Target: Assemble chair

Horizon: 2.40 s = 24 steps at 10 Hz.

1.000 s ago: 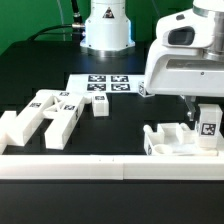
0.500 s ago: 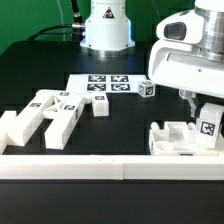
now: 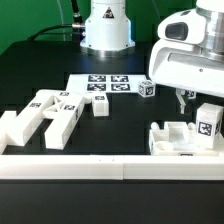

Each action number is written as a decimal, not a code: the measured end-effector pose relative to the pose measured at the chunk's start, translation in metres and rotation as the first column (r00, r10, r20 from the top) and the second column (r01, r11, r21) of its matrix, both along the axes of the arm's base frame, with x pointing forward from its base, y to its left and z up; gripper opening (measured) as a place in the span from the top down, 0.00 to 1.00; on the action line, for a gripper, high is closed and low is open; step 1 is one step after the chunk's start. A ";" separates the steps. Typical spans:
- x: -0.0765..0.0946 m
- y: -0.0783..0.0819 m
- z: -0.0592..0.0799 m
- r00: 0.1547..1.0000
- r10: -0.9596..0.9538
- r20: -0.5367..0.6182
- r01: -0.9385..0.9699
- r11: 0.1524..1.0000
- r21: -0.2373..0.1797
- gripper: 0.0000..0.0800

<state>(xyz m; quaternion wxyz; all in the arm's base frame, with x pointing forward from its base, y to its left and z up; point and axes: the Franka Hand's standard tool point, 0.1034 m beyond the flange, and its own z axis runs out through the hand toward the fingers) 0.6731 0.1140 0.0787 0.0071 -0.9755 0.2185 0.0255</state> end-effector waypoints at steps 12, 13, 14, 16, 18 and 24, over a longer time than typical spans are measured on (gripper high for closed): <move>0.006 -0.004 0.001 0.594 0.804 0.022 -0.804 0.594 -0.025 0.19; 0.006 -0.006 0.001 0.530 0.848 0.019 -0.848 0.530 -0.027 0.19; 0.006 -0.006 0.001 0.531 0.847 0.018 -0.847 0.531 -0.027 0.19; 0.006 -0.005 0.001 0.531 0.847 0.018 -0.847 0.531 -0.026 0.52; 0.006 -0.005 0.000 0.550 0.835 0.018 -0.834 0.550 -0.027 0.64; 0.006 -0.004 0.000 0.867 0.497 0.036 -0.497 0.868 -0.007 0.64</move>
Offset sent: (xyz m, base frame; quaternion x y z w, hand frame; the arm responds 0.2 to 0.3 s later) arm 0.0000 0.0000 0.0000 0.0000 0.0000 -0.1938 0.9810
